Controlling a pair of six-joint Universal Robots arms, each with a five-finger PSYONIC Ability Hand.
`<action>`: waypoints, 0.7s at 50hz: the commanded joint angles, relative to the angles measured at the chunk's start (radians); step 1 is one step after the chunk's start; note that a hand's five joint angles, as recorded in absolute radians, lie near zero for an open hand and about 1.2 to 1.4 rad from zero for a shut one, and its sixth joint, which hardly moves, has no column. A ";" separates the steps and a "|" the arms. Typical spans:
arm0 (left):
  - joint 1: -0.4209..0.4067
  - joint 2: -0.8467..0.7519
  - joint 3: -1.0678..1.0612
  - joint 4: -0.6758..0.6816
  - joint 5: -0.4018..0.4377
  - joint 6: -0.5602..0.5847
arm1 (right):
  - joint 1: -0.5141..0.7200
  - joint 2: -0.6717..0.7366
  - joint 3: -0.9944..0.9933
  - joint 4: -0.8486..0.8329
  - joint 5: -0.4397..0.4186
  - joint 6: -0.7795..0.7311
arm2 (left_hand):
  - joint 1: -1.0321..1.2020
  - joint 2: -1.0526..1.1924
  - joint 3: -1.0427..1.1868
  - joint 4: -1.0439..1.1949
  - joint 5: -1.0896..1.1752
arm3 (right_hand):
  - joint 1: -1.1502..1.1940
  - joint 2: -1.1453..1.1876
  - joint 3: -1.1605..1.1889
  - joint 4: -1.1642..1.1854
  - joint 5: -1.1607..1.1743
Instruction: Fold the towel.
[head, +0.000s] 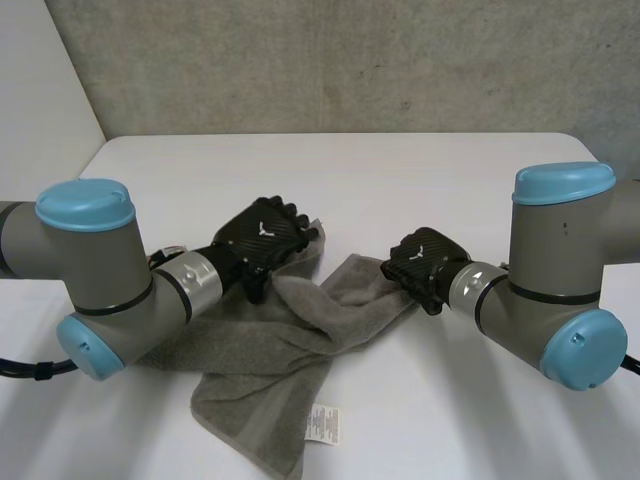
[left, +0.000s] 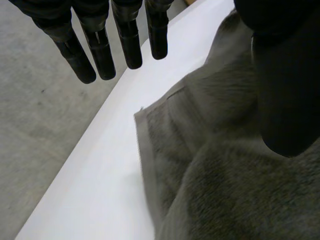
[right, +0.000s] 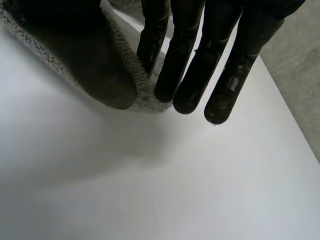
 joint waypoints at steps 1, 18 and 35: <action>0.000 -0.007 -0.024 -0.001 0.090 0.003 | -0.014 0.000 0.021 -0.001 0.005 0.006 | -0.085 -0.082 -0.075 -0.088 -0.228 | 0.015 0.036 0.033 0.027 0.019; -0.017 -0.056 0.100 0.012 0.087 -0.002 | -0.035 -0.001 -0.055 -0.110 0.003 0.008 | 1.015 1.019 1.025 1.013 0.873 | 0.243 0.264 0.261 0.255 0.246; -0.040 0.005 0.567 0.289 -0.449 -0.195 | -0.070 -0.151 -0.221 -0.430 0.074 0.399 | 1.015 1.019 1.025 1.013 0.873 | -0.393 -0.372 -0.375 -0.381 -0.389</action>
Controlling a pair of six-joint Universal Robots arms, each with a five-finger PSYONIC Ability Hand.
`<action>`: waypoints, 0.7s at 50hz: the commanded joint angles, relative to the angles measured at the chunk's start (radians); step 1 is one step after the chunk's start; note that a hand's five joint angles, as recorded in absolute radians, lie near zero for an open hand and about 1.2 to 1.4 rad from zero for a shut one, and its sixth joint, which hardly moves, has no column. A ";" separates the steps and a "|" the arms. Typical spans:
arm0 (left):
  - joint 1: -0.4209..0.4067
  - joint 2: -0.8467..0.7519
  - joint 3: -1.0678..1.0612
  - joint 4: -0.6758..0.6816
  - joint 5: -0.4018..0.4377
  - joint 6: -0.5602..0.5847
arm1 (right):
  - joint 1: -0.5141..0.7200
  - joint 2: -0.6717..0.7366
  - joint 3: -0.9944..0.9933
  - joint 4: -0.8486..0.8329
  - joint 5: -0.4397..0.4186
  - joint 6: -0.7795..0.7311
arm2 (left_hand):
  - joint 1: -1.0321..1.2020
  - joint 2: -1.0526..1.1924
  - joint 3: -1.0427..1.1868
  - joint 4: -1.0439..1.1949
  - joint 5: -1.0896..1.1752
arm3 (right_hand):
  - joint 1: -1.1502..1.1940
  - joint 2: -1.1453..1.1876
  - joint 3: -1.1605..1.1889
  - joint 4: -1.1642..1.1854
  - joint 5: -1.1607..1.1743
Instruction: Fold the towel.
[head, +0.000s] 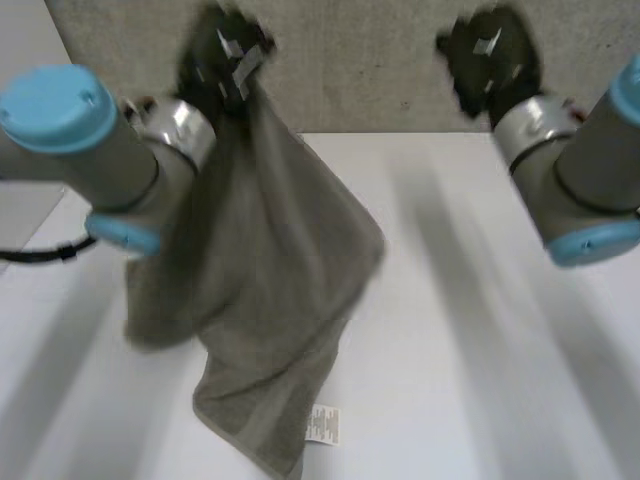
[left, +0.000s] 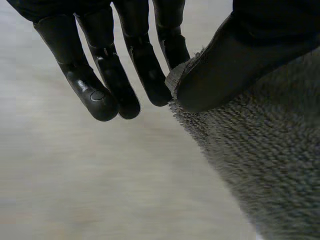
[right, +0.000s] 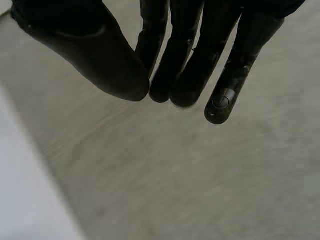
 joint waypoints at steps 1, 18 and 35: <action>-0.007 0.070 0.030 0.015 -0.114 -0.148 | 0.004 -0.035 0.007 0.089 -0.014 0.101 | -0.042 -0.073 -0.141 -0.114 -0.247 | -0.493 -0.487 -0.495 -0.360 -0.499; -0.007 0.246 -0.522 0.020 -0.008 -0.160 | 0.001 0.142 0.076 0.497 -0.153 0.092 | -0.042 -0.073 -0.141 -0.114 -0.247 | -0.848 -0.842 -0.850 -0.715 -0.854; 0.000 0.897 -0.964 0.018 0.052 -0.171 | 0.008 0.175 -0.047 0.525 -0.261 0.213 | -0.042 -0.073 -0.141 -0.114 -0.247 | -0.837 -0.831 -0.839 -0.703 -0.842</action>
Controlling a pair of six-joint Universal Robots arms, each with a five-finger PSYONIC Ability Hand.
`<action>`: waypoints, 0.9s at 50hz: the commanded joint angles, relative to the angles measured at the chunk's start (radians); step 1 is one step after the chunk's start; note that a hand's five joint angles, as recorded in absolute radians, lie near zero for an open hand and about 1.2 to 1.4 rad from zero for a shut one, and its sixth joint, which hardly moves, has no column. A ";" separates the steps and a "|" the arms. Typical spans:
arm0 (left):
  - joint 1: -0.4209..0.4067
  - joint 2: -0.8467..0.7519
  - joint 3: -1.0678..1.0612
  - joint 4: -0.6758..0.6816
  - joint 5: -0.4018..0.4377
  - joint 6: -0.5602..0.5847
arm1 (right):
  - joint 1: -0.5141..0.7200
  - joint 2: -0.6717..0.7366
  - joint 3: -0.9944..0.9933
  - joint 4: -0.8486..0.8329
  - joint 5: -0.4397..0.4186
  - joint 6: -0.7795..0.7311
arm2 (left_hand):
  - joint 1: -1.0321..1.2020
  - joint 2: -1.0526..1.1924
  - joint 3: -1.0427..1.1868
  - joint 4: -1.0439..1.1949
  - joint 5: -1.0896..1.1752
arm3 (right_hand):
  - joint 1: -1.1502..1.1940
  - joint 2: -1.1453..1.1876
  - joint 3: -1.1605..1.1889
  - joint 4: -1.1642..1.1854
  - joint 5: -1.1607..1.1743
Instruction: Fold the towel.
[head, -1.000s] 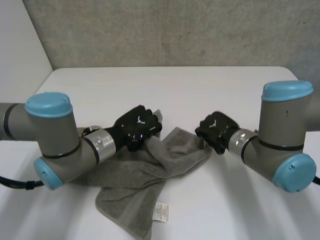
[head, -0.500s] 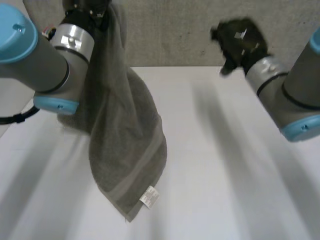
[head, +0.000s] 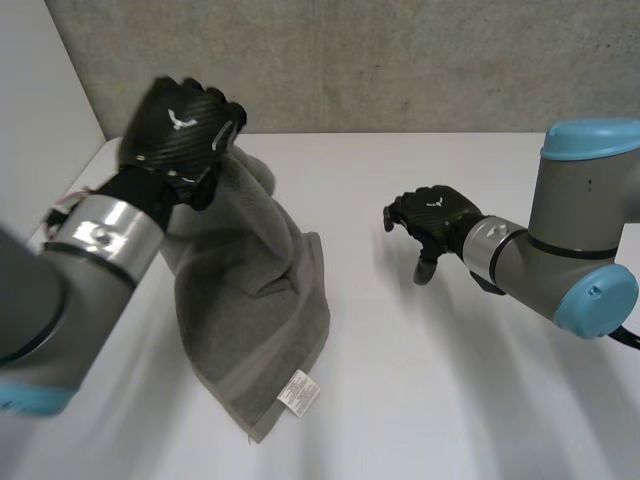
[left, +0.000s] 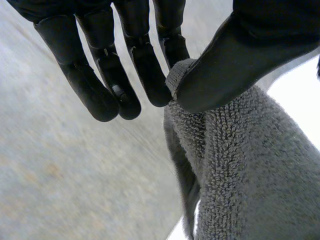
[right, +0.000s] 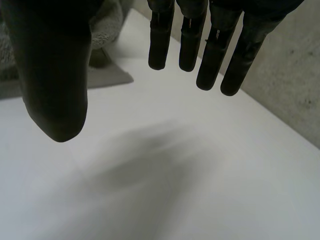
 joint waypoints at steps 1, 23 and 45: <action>0.003 0.382 -0.199 0.003 0.060 -0.006 | 0.001 0.029 -0.132 -0.001 -0.116 0.161 | -0.043 -0.083 -0.145 -0.114 -0.247 | -0.037 -0.049 -0.047 -0.038 -0.005; 0.036 0.503 -0.377 0.003 0.108 -0.007 | 0.246 0.438 -0.551 0.042 -0.259 0.479 | -0.043 -0.083 -0.145 -0.114 -0.247 | 0.156 0.145 0.147 0.156 0.189; 0.108 0.165 0.028 0.120 0.033 -0.004 | 0.127 0.076 -0.503 -0.476 0.199 0.307 | -0.043 -0.083 -0.145 -0.114 -0.247 | 0.945 0.933 0.935 0.945 0.977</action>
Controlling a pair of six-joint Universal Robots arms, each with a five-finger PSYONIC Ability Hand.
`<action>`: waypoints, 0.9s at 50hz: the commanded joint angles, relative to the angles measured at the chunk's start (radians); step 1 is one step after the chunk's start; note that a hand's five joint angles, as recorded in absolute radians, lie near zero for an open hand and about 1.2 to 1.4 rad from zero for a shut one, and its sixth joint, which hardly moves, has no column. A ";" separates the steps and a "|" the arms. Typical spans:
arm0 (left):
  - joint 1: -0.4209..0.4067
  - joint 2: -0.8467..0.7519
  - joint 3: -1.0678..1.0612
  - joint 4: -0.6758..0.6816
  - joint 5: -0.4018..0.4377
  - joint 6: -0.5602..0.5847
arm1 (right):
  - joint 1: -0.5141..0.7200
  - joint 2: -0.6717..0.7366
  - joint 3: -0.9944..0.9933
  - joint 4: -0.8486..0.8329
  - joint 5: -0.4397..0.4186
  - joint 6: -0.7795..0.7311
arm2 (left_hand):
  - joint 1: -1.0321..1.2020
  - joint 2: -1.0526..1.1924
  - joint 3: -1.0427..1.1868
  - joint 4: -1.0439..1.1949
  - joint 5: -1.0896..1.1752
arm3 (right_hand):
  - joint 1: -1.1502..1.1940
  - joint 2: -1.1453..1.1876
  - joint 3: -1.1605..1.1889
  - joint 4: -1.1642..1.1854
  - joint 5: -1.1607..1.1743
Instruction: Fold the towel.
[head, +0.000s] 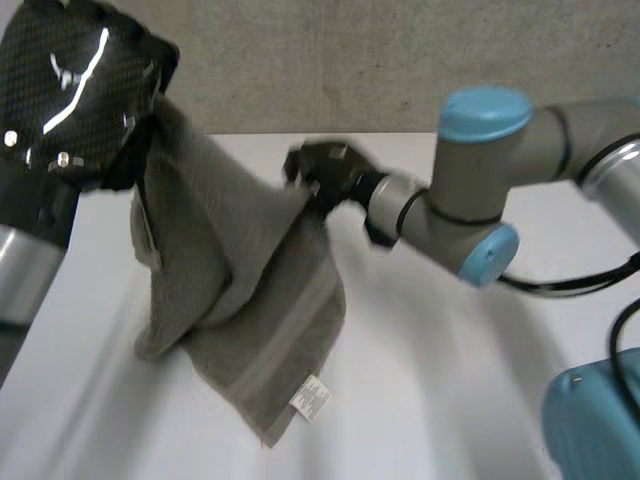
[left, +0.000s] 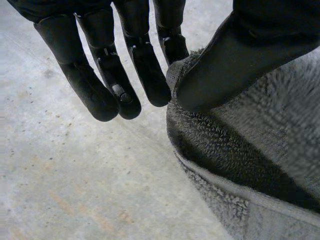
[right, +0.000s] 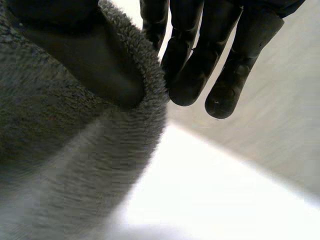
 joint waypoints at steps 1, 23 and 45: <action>-0.001 -0.237 0.313 0.005 -0.108 -0.001 | -0.054 -0.264 0.183 -0.497 0.298 -0.079 | -0.047 -0.083 -0.146 -0.114 -0.253 | 0.083 0.105 0.069 0.066 0.068; -0.096 -0.501 0.188 0.016 -0.219 0.008 | -0.100 -0.477 0.809 -0.267 0.135 -0.505 | -0.047 -0.083 -0.146 -0.114 -0.253 | 0.083 0.105 0.069 0.066 0.068; -0.108 -0.433 -0.206 0.044 -0.185 0.093 | -0.206 -0.686 1.098 -0.090 0.140 -0.628 | -0.047 -0.083 -0.146 -0.114 -0.253 | -1.139 -1.116 -1.153 -1.156 -1.154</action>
